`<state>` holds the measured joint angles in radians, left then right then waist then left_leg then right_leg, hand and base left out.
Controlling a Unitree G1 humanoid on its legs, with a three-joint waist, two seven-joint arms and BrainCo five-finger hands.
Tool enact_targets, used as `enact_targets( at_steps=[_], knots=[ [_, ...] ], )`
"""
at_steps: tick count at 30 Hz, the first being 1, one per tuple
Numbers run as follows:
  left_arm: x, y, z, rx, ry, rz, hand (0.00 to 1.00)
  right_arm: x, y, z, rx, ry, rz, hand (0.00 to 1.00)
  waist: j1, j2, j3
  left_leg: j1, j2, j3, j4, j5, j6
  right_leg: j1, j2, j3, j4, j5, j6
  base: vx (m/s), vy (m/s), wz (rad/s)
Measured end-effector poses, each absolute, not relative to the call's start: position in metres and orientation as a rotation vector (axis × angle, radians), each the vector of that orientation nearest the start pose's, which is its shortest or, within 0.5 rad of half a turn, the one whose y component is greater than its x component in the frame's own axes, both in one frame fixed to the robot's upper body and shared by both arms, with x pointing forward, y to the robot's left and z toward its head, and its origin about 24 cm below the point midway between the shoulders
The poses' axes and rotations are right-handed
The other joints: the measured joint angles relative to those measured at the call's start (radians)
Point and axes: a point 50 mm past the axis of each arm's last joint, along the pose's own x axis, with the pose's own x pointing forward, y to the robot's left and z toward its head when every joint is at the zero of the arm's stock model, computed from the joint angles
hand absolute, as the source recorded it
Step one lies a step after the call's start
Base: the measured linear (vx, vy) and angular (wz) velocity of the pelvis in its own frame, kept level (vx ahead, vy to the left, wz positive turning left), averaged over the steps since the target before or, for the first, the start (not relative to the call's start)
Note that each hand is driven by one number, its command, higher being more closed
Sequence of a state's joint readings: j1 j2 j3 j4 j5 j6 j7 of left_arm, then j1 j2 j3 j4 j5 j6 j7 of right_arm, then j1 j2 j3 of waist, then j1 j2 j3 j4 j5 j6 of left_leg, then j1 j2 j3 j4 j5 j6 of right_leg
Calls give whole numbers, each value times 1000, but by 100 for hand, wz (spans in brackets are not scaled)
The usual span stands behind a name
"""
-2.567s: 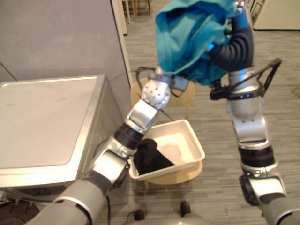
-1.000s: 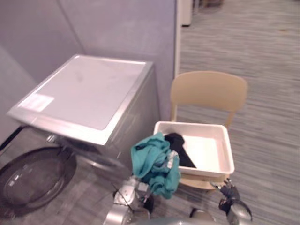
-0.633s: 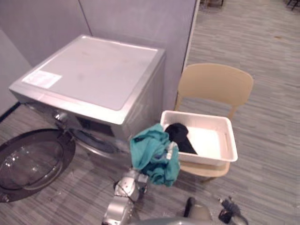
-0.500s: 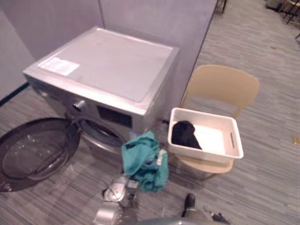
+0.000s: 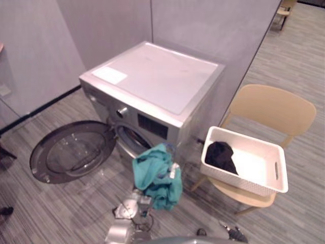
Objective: Pick up the laundry basket with both hands and put the clothes into the washing machine.
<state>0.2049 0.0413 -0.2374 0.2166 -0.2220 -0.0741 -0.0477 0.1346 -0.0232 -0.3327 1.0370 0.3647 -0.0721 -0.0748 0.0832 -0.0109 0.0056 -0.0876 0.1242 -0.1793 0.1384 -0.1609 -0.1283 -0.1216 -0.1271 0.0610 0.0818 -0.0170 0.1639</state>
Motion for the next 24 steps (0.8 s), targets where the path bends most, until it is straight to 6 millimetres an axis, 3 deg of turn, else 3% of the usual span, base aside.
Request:
enact_targets(
  at_steps=[2, 4, 8, 10, 14, 18, 21, 23, 24],
  knots=[
    [189, 116, -49, -182, 373, -167, 100, 74, -206, -164, 409, 1032, -617, 0, -8, 10, -6, 11, 1, -8, -8, 4, -6, 32, -2, -8, -46, 30, -7, 146, 25, 10],
    [188, 123, -52, -161, 388, -155, 100, 78, -203, -163, 400, 1030, -592, 0, -14, 3, -2, 26, 2, -10, -24, 14, -24, 55, -3, -21, -69, 37, -11, 125, 14, 19],
    [190, 130, -53, -133, 391, -155, 100, 84, -204, -162, 401, 1015, -591, 0, -12, -8, 35, -33, -28, 25, 110, 30, -47, 74, -35, -82, 8, 6, -25, 19, 30, 61],
    [186, 132, -55, -137, 400, -144, 100, 86, -204, -162, 413, 1008, -596, 0, -9, -19, 40, -40, -38, 34, 115, 37, -38, 74, -50, -84, 43, -37, -22, -58, 15, 52],
    [180, 129, -59, -154, 426, -135, 100, 100, -206, -158, 392, 968, -564, 0, -9, -4, 59, -65, -17, 39, 18, 45, 1, 32, -50, -80, 53, -49, -11, -120, 23, 26],
    [179, 125, -60, -153, 432, -147, 100, 86, -205, -161, 370, 1014, -575, 0, -12, 0, 72, -52, -16, 83, 21, 47, -4, 20, -45, -18, 52, -50, 2, -64, 19, -26],
    [181, 124, -59, -140, 427, -163, 100, 81, -207, -163, 365, 1037, -594, 0, -16, 7, 69, -50, -23, 138, 19, 47, -8, 9, -53, 37, 7, -29, 37, -4, 56, -47],
    [188, 118, -54, -120, 406, -210, 100, 80, -209, -163, 383, 1032, -623, 0, -16, 2, 70, -82, -38, 161, 48, 40, 1, -9, -69, 60, -23, -19, 54, 24, 117, -30],
    [196, 114, -48, -103, 377, -245, 100, 82, -210, -162, 388, 1026, -629, 0, -15, 6, 67, -137, -46, 167, 112, 5, 13, -37, -78, 76, -24, -17, 58, 9, 132, -18]
  ],
)
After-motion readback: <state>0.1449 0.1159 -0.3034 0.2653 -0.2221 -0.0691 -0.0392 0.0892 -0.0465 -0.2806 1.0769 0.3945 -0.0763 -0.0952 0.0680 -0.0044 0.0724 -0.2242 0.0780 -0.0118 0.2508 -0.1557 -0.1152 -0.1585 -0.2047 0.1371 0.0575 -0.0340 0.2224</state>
